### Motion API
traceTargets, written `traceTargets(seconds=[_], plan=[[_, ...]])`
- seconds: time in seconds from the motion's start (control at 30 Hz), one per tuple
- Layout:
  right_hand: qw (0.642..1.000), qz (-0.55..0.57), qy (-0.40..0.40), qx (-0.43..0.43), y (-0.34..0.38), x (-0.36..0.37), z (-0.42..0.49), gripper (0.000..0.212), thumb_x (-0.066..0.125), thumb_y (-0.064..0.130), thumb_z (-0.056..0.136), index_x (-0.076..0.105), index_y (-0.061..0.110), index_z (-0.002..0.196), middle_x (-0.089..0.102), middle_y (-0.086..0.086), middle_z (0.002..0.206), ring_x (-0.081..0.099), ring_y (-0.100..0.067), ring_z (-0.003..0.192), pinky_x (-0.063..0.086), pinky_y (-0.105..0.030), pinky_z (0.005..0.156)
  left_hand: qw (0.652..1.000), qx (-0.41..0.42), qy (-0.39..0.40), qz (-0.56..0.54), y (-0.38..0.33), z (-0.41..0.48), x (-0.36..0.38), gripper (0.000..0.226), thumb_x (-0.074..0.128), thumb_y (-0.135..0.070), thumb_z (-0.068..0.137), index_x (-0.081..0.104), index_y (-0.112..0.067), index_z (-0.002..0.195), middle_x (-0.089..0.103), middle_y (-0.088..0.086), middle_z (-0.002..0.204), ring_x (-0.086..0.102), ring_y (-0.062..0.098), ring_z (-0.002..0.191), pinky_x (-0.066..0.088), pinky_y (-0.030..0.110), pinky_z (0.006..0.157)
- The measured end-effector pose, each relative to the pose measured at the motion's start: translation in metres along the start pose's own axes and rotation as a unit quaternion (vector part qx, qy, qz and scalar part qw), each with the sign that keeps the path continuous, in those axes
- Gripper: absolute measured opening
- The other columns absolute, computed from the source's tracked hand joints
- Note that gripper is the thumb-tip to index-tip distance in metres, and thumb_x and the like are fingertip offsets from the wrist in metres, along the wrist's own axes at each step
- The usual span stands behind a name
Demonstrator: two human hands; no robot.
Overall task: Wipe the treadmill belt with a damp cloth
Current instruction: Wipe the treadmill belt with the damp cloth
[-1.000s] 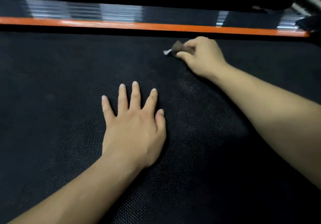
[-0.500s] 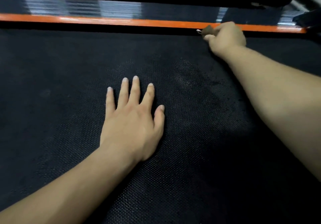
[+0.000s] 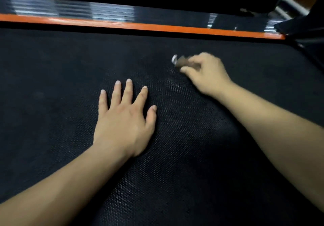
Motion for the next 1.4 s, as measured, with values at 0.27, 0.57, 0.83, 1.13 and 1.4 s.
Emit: traceTargets(seconds=[0.27, 0.57, 0.83, 1.13, 1.4], plan=[[0.99, -0.048, -0.061, 0.116, -0.042, -0.034, 0.0, 0.025, 0.063, 0.049, 0.089, 0.072, 0.026, 0.095, 0.063, 0.003, 0.086, 0.063, -0.029, 0.095, 0.046, -0.033, 0.075, 1.0, 0.003, 0.0, 0.001, 0.0, 0.0, 0.001, 0.067, 0.009, -0.06, 0.101, 0.007, -0.035, 0.163, -0.003, 0.003, 0.172, -0.012, 0.024, 0.157, -0.009, 0.052, 0.125], [0.985, -0.087, -0.082, 0.122, -0.045, -0.049, -0.029, 0.03, 0.06, 0.053, 0.089, 0.07, 0.026, 0.096, 0.064, 0.001, 0.09, 0.063, -0.03, 0.096, 0.048, -0.035, 0.078, 1.0, 0.007, 0.002, -0.001, 0.001, -0.001, 0.002, 0.067, 0.011, -0.059, 0.101, 0.009, -0.033, 0.163, -0.002, 0.005, 0.172, -0.011, 0.025, 0.158, -0.008, 0.052, 0.125], [0.999, -0.045, 0.0, -0.022, 0.015, -0.033, -0.12, 0.024, 0.065, 0.05, 0.088, 0.071, 0.027, 0.094, 0.05, 0.001, 0.084, 0.054, -0.022, 0.077, 0.042, -0.033, 0.068, 1.0, 0.006, 0.004, 0.001, 0.001, -0.001, 0.002, 0.066, 0.012, -0.059, 0.102, 0.009, -0.033, 0.163, -0.003, 0.006, 0.172, -0.012, 0.025, 0.157, -0.008, 0.053, 0.125], [1.0, -0.001, 0.015, 0.013, 0.031, -0.033, -0.149, 0.02, 0.068, 0.045, 0.088, 0.071, 0.025, 0.088, 0.049, 0.002, 0.081, 0.054, -0.02, 0.074, 0.042, -0.033, 0.066, 1.0, 0.009, -0.002, -0.001, 0.001, 0.001, 0.004, 0.067, 0.014, -0.06, 0.102, 0.012, -0.033, 0.163, 0.0, 0.007, 0.172, -0.01, 0.026, 0.158, -0.008, 0.054, 0.125], [0.988, -0.076, -0.068, 0.119, -0.012, -0.057, -0.144, 0.028, 0.064, 0.049, 0.089, 0.072, 0.024, 0.098, 0.056, -0.002, 0.094, 0.06, -0.028, 0.092, 0.044, -0.034, 0.072, 1.0, 0.007, 0.001, 0.005, 0.002, 0.002, 0.005, 0.067, 0.016, -0.06, 0.102, 0.016, -0.031, 0.163, 0.002, 0.009, 0.172, -0.007, 0.028, 0.158, -0.007, 0.055, 0.125]])
Point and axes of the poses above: each hand's wrist, its own z-axis towards the middle knuckle, its own x-axis out of the palm, y = z × x, the point moved 8 cm from there along z, towards the middle knuckle
